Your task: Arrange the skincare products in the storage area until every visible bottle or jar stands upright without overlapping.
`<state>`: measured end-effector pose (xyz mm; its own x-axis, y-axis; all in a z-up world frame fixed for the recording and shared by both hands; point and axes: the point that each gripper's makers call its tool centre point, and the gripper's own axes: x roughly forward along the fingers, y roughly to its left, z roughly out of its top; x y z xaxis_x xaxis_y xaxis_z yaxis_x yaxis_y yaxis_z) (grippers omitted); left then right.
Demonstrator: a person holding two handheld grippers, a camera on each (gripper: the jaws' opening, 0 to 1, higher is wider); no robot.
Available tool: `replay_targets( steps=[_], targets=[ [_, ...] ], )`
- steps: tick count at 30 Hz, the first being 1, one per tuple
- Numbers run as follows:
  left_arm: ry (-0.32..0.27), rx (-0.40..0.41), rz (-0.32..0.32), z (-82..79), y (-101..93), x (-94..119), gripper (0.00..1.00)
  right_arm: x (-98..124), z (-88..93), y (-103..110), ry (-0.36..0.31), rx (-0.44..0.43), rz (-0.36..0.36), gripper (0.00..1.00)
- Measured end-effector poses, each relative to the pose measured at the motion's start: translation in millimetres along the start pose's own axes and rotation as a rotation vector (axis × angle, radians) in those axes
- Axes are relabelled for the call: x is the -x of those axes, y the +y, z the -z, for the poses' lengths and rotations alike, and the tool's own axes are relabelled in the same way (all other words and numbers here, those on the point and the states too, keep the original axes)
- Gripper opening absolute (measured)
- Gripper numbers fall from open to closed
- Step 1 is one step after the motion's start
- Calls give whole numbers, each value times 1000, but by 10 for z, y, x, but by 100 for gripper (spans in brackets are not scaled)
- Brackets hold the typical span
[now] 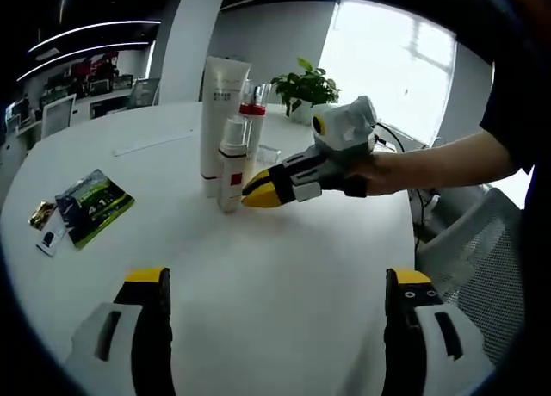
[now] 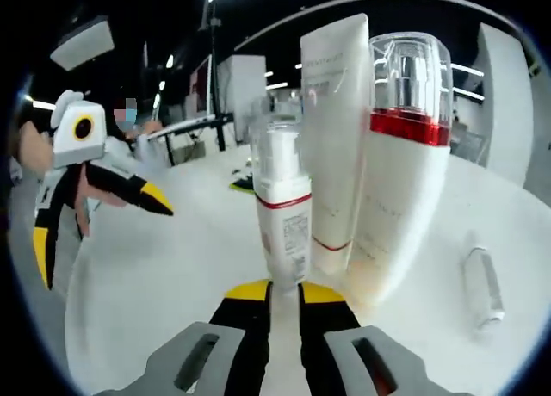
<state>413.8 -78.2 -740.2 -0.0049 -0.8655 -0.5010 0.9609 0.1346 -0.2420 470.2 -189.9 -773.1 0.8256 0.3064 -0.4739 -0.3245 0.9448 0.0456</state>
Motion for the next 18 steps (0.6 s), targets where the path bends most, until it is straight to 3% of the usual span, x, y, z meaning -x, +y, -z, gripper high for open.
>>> replay_targets(
  steps=[10,18],
  targets=[
    [-2,3,-9,-2,34,47,97,18,1,-15,16,4,3,5],
    [-13,-4,-20,-88,45,119,98,160,16,47,53,-31,11,21]
  ],
)
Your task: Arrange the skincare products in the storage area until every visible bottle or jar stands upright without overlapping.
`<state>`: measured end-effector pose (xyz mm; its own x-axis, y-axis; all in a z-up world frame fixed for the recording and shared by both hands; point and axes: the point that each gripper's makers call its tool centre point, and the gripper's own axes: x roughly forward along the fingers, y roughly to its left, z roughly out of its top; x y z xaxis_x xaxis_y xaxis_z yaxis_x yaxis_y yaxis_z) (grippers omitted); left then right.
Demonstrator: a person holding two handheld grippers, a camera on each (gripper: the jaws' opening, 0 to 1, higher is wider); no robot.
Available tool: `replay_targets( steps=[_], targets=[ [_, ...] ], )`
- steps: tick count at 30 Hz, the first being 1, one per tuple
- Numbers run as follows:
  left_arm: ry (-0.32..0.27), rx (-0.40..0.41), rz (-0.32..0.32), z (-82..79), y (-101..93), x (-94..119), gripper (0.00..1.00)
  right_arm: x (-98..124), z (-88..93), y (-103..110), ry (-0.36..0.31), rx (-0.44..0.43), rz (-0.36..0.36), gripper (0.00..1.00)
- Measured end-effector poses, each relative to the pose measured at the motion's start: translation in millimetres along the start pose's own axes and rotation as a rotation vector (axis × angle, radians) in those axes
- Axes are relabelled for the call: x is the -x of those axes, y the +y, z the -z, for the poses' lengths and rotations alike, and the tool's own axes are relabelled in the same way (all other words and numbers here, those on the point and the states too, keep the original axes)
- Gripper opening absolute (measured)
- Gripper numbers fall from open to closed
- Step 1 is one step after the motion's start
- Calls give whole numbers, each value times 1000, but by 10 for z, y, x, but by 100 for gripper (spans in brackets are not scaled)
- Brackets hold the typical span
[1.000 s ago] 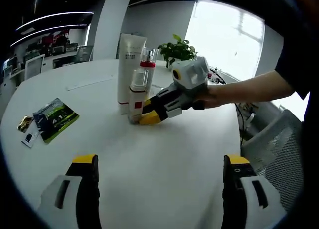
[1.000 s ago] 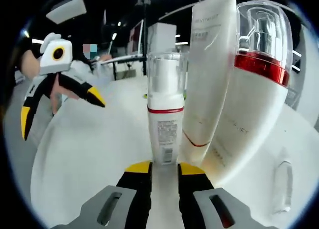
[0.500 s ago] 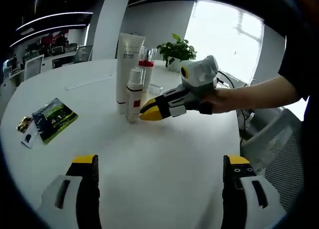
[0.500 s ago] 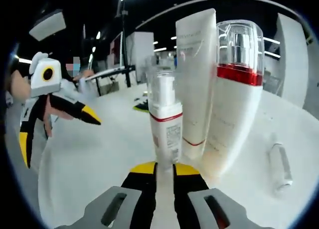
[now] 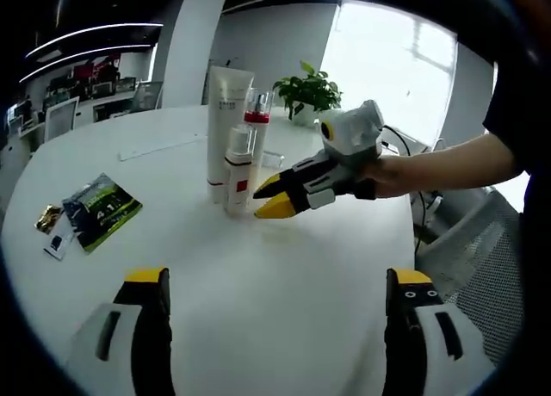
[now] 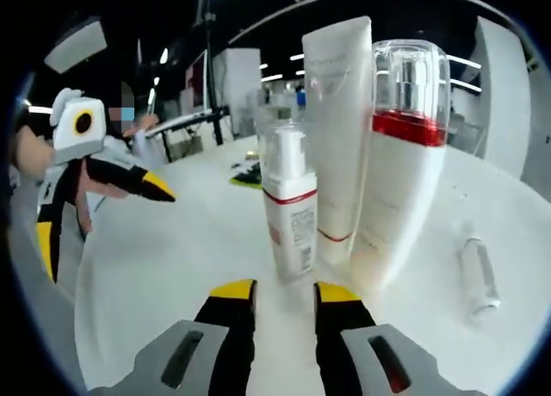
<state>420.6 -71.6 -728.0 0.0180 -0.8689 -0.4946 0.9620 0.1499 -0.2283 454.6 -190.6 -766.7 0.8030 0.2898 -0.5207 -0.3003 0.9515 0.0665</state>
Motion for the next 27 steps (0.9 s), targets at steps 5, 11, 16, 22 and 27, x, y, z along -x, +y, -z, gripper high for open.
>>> replay_targets(
  steps=[5,11,16,22,27],
  targets=[
    [-9,-2,-14,-58,-18,100,98,128,-18,82,26,-5,0,31],
    [0,60,-67,-20,47,280,98,303,38,202,70,-3,8,41],
    [8,110,-138,82,151,502,98,444,95,281,101,-13,8,48],
    [8,135,-181,155,187,745,99,634,72,361,92,-55,15,54],
    [3,138,-204,169,159,902,99,776,32,439,77,-74,25,59]
  ],
)
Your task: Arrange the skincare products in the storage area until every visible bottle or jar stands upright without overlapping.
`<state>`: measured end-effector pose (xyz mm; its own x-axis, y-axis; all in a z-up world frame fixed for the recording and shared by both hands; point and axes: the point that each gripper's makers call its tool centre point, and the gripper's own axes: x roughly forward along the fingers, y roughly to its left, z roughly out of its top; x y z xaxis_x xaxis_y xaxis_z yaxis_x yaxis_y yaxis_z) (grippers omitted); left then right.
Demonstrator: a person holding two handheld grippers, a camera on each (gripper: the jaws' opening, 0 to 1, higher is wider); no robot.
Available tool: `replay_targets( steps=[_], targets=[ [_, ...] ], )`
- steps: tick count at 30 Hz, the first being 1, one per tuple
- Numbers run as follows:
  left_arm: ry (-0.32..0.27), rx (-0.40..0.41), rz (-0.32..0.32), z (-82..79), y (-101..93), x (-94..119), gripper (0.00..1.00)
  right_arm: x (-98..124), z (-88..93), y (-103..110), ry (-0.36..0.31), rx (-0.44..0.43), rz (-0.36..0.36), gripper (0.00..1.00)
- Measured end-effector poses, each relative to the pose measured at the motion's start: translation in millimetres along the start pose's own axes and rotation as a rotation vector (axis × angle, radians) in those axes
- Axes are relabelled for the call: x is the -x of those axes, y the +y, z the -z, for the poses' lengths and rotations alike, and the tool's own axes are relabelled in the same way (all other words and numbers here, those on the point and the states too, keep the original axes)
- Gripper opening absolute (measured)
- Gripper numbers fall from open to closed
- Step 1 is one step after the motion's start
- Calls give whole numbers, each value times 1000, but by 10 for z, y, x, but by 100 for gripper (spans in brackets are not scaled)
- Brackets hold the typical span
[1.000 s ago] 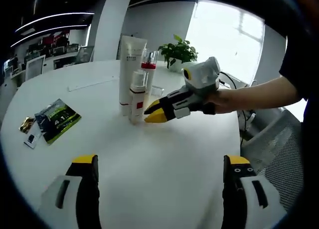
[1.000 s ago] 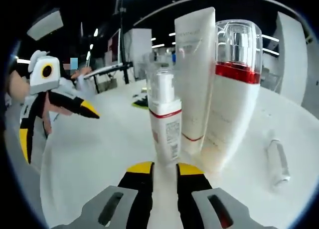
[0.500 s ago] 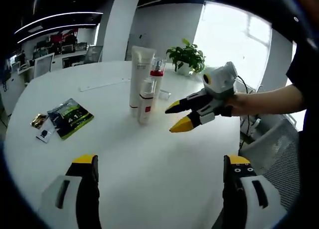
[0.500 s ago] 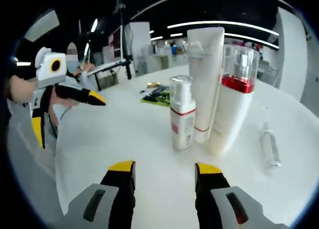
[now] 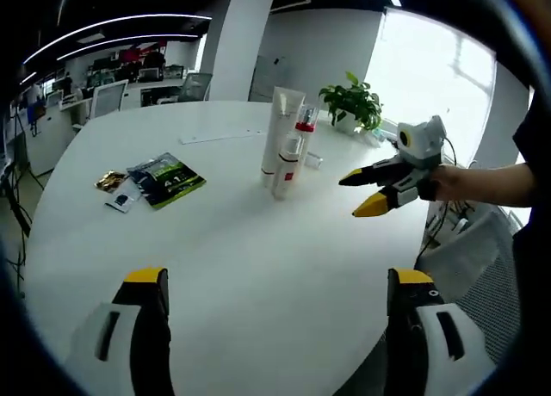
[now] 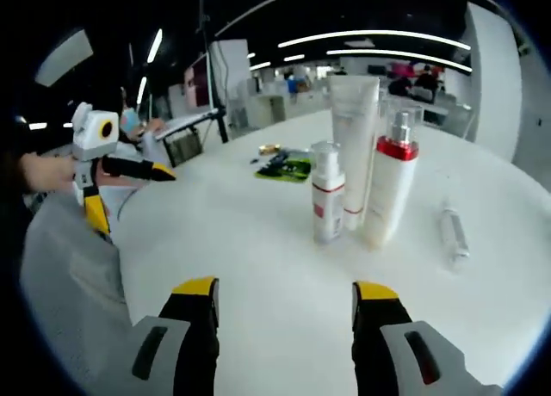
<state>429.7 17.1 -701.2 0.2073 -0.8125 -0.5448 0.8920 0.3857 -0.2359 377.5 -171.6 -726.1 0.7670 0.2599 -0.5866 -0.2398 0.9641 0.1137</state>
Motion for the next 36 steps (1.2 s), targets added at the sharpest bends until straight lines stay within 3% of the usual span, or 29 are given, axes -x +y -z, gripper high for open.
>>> replay_targets(
  steps=[13,20,29,31,36],
  targets=[
    [-38,-3,-20,32,-130,348,99,432,76,171,-20,-53,37,74],
    [-33,-6,-36,82,-182,468,99,633,102,201,-36,-68,61,77],
    [-45,-4,-51,105,-233,596,99,761,147,340,-46,-78,62,82],
    [-47,-2,-54,111,-253,631,99,780,155,423,-49,-85,35,87],
    [-56,-7,-64,99,-275,701,99,853,172,424,-49,-92,57,89]
  ],
)
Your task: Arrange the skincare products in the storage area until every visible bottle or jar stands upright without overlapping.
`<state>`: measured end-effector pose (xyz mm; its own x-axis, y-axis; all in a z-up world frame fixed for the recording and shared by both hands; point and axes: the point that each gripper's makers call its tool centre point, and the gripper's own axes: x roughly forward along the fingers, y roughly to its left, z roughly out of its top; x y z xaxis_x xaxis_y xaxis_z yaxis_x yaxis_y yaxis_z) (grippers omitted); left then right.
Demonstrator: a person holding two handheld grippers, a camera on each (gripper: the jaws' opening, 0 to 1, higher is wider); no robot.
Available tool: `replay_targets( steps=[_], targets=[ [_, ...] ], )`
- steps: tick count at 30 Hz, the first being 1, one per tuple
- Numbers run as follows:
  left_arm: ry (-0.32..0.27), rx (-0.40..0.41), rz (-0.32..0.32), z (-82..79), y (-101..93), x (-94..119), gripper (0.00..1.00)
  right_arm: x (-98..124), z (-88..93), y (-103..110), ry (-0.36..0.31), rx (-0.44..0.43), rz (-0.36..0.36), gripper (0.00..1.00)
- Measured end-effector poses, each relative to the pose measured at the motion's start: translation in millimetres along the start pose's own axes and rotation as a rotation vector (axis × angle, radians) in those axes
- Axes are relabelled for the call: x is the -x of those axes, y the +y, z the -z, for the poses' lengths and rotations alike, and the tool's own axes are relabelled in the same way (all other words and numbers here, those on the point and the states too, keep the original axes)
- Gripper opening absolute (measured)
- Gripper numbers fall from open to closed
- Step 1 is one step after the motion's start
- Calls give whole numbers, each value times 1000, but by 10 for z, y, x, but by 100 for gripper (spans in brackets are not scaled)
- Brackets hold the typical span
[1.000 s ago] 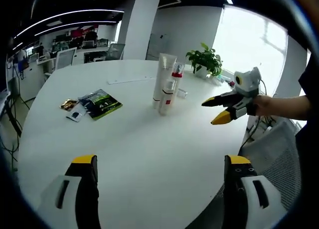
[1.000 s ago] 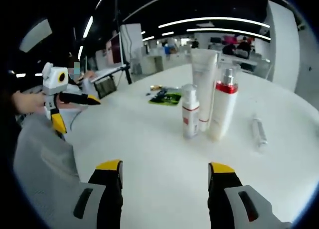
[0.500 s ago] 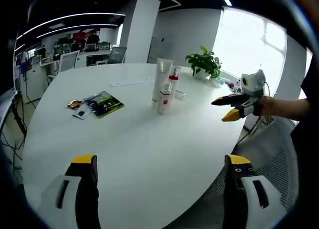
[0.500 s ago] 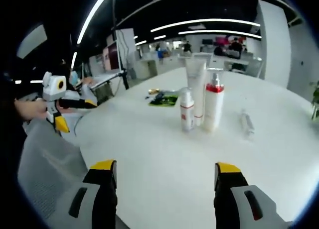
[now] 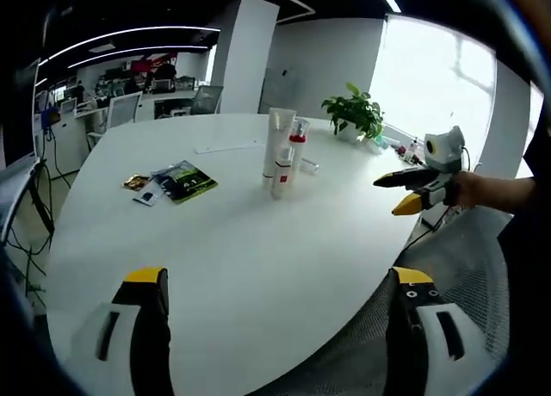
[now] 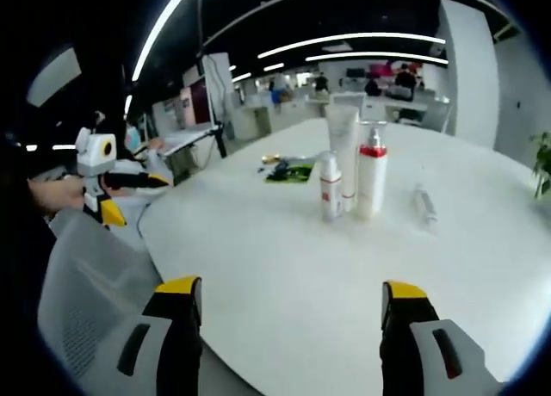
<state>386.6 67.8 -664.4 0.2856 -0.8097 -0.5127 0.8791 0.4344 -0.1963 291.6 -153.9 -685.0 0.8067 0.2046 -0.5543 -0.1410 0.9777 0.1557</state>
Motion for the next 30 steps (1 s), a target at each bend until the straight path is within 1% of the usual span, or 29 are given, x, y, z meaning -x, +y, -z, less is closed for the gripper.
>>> replay_targets(
  steps=[4,9,11,12,13,14,15,16,19,22,25,30],
  targets=[
    [-8,-7,-9,-23,18,25,99,55,-26,2,-11,-3,13,92],
    [-18,-2,-21,-28,65,39,99,80,-27,30,-16,-21,23,98],
    [-81,-20,-42,-95,106,42,99,69,8,32,-10,-24,28,99],
    [-73,-16,-42,-66,107,46,99,54,50,25,3,-27,29,99],
    [-71,-7,-45,-70,111,44,99,48,86,20,20,-32,31,99],
    [-94,-1,-52,-111,115,51,99,39,99,12,25,-35,32,99],
    [-114,-12,-56,-149,117,57,99,38,98,7,23,-33,33,99],
    [-119,-24,-54,-153,113,55,99,36,100,5,23,-33,34,99],
    [-94,-17,-58,-109,129,37,99,19,125,-2,35,-29,38,99],
    [-100,-23,-56,-113,132,33,99,21,128,1,35,-28,37,99],
    [-84,-28,-52,-79,137,16,99,21,142,-5,41,-28,41,99],
    [-82,-40,-55,-69,144,14,98,12,158,12,50,-24,36,99]
  ],
)
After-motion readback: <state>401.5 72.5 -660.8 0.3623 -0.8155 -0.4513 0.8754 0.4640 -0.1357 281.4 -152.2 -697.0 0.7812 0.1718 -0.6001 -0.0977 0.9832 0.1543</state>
